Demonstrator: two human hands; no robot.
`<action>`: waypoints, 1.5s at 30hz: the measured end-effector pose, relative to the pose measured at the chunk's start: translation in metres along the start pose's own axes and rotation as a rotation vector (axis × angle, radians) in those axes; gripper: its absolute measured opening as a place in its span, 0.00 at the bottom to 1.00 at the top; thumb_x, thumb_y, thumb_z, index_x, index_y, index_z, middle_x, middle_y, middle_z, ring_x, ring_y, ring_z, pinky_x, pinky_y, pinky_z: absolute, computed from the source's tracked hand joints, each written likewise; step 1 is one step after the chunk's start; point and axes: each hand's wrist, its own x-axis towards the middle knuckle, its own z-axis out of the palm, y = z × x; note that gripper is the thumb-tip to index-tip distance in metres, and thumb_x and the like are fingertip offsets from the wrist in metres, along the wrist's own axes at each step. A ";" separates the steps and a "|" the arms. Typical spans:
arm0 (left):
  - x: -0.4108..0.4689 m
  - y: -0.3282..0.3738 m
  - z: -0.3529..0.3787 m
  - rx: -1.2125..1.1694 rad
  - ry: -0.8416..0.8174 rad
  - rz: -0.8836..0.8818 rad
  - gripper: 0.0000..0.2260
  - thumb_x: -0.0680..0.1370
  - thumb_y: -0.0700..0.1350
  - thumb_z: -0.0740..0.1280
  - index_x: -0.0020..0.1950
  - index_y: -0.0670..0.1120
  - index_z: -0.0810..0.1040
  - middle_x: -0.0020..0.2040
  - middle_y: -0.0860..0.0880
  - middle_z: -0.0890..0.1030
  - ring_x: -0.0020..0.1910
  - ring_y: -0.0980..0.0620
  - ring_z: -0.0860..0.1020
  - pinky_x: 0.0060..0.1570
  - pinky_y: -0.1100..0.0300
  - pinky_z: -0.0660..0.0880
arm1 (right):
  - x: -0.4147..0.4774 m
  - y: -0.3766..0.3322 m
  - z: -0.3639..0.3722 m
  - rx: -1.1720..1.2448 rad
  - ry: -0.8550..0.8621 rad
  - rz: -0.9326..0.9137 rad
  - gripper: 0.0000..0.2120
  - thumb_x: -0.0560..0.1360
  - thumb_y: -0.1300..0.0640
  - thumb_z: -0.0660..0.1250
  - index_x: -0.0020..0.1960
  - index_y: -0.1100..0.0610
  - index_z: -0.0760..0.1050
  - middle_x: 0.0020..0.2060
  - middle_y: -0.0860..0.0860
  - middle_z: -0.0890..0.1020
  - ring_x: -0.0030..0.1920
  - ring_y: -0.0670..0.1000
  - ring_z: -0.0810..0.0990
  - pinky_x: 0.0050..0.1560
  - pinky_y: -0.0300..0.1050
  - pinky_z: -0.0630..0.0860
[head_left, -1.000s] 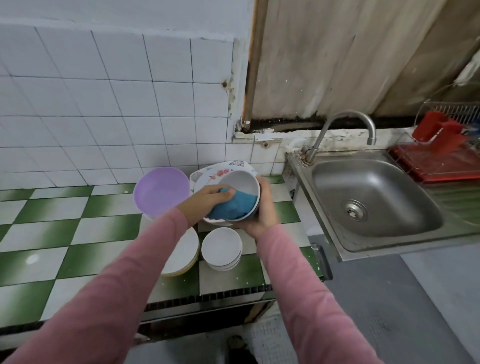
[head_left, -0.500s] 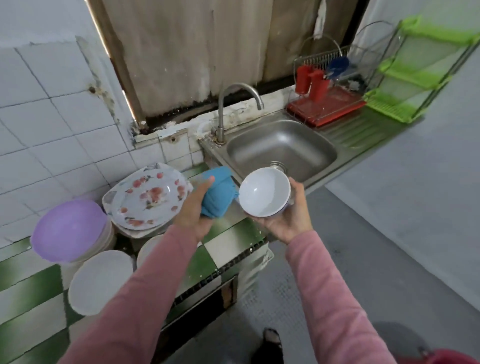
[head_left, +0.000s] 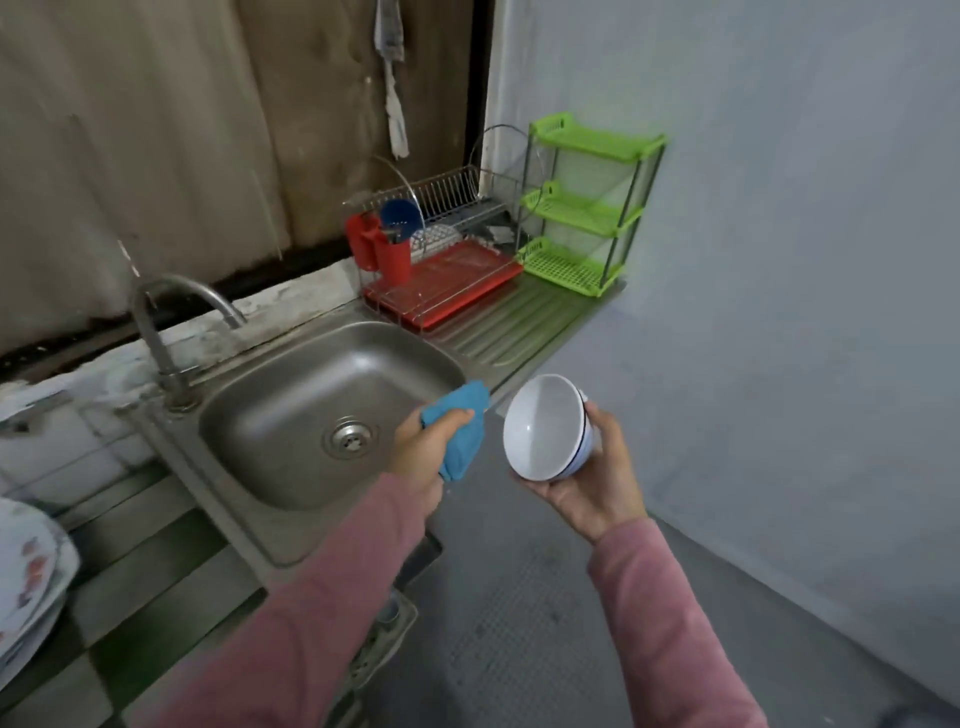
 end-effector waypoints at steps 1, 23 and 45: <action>0.010 -0.004 0.020 0.003 -0.017 -0.007 0.09 0.74 0.37 0.72 0.53 0.42 0.80 0.52 0.37 0.83 0.50 0.41 0.82 0.56 0.46 0.77 | 0.007 -0.018 -0.008 -0.008 -0.006 -0.019 0.20 0.74 0.44 0.65 0.63 0.52 0.77 0.55 0.57 0.83 0.52 0.58 0.82 0.56 0.58 0.75; 0.323 0.022 0.182 -0.058 0.135 0.010 0.14 0.73 0.45 0.75 0.55 0.43 0.80 0.55 0.41 0.83 0.53 0.42 0.82 0.57 0.43 0.78 | 0.344 -0.188 -0.031 -0.624 0.171 -0.237 0.48 0.57 0.35 0.82 0.68 0.55 0.71 0.60 0.54 0.82 0.59 0.53 0.83 0.63 0.56 0.78; 0.487 0.045 0.192 -0.074 0.726 0.147 0.11 0.73 0.47 0.75 0.53 0.49 0.78 0.53 0.46 0.83 0.53 0.45 0.81 0.55 0.47 0.80 | 0.650 -0.215 0.030 -1.414 -0.221 -0.297 0.44 0.62 0.44 0.82 0.71 0.53 0.65 0.63 0.52 0.74 0.63 0.56 0.74 0.60 0.48 0.71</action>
